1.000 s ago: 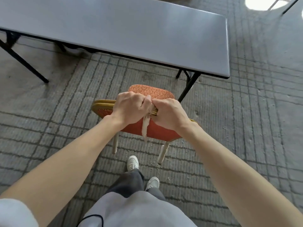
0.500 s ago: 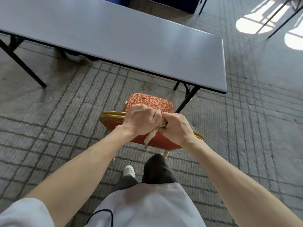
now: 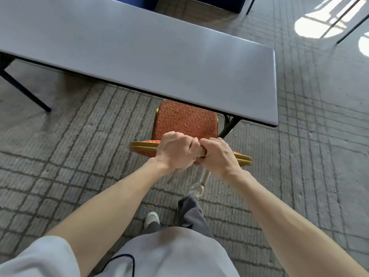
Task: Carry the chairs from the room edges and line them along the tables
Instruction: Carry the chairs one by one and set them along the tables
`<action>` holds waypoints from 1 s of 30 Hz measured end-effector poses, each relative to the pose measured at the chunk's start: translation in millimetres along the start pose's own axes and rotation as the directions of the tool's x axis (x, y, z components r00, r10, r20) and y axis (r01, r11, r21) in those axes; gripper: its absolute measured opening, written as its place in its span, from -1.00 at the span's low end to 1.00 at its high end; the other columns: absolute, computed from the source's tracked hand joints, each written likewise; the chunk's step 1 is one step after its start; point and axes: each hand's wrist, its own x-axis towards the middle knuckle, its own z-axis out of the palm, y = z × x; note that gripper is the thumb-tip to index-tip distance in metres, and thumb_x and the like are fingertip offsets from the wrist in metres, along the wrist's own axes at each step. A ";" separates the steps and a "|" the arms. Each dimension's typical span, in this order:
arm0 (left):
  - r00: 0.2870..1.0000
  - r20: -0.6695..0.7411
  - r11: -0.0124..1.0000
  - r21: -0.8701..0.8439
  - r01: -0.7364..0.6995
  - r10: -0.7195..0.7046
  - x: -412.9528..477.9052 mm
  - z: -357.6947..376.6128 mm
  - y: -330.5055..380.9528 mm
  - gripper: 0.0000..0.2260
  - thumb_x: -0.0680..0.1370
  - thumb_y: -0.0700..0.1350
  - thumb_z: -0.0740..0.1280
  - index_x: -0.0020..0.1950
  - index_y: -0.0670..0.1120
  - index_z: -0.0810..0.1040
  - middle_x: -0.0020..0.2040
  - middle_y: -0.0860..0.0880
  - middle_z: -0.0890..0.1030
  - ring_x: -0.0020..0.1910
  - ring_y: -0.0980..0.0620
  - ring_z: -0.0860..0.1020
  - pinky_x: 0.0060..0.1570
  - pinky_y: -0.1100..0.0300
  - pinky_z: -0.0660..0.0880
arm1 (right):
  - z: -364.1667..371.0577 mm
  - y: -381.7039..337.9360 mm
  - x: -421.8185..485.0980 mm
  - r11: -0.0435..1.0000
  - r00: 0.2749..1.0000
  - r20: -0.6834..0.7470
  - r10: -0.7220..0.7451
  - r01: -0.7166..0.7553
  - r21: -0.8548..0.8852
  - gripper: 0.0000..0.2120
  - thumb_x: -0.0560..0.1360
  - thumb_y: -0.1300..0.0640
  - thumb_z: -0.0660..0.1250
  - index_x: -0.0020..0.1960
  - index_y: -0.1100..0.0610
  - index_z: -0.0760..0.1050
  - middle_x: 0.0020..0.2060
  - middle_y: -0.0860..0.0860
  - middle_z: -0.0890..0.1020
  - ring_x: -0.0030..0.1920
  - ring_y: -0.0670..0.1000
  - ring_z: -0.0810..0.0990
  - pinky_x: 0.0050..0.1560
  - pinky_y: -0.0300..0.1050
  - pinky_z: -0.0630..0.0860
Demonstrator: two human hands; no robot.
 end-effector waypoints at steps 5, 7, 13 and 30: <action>0.998 0.067 1.000 0.029 0.002 -0.004 86.4 20.8 2.2 -0.54 0.60 0.03 0.05 -0.46 0.01 0.47 -0.49 0.06 0.54 -0.45 0.11 0.48 -0.20 0.24 0.35 | -21.2 59.7 64.0 1.000 0.999 0.046 0.007 -0.008 0.025 -0.88 0.42 0.11 0.37 -0.22 0.04 0.42 -0.34 -0.03 0.57 -0.28 0.07 0.51 -0.17 -0.03 0.43; 1.000 0.025 0.998 0.058 -0.016 0.015 110.5 23.1 -0.8 -0.55 0.59 0.03 0.06 -0.46 0.02 0.49 -0.49 0.06 0.56 -0.45 0.12 0.48 -0.20 0.23 0.39 | -31.3 74.9 86.5 0.999 0.997 0.070 -0.033 0.032 0.017 -0.90 0.41 0.04 0.35 -0.18 0.05 0.48 -0.32 -0.04 0.60 -0.29 0.06 0.53 -0.22 -0.10 0.39; 0.999 0.028 0.997 0.065 0.036 -0.038 186.3 2.8 -3.1 -0.54 0.60 0.06 0.01 -0.49 0.04 0.36 -0.53 0.11 0.45 -0.49 0.13 0.44 -0.31 0.19 0.34 | -73.4 92.7 150.7 0.998 0.997 0.036 -0.063 0.062 0.033 -0.87 0.44 0.04 0.34 -0.02 -0.05 0.58 -0.23 -0.08 0.66 -0.23 0.07 0.53 -0.17 -0.10 0.45; 0.995 0.050 0.995 0.034 -0.092 0.091 202.2 3.6 -15.0 -0.51 0.63 0.02 0.02 -0.44 0.00 0.52 -0.57 0.14 0.41 -0.52 0.21 0.40 -0.37 0.40 0.20 | -78.6 96.0 161.3 0.999 1.000 0.008 -0.030 0.030 0.019 -0.97 0.43 0.06 0.33 -0.14 -0.05 0.54 -0.37 -0.11 0.58 -0.34 0.03 0.43 -0.25 -0.16 0.38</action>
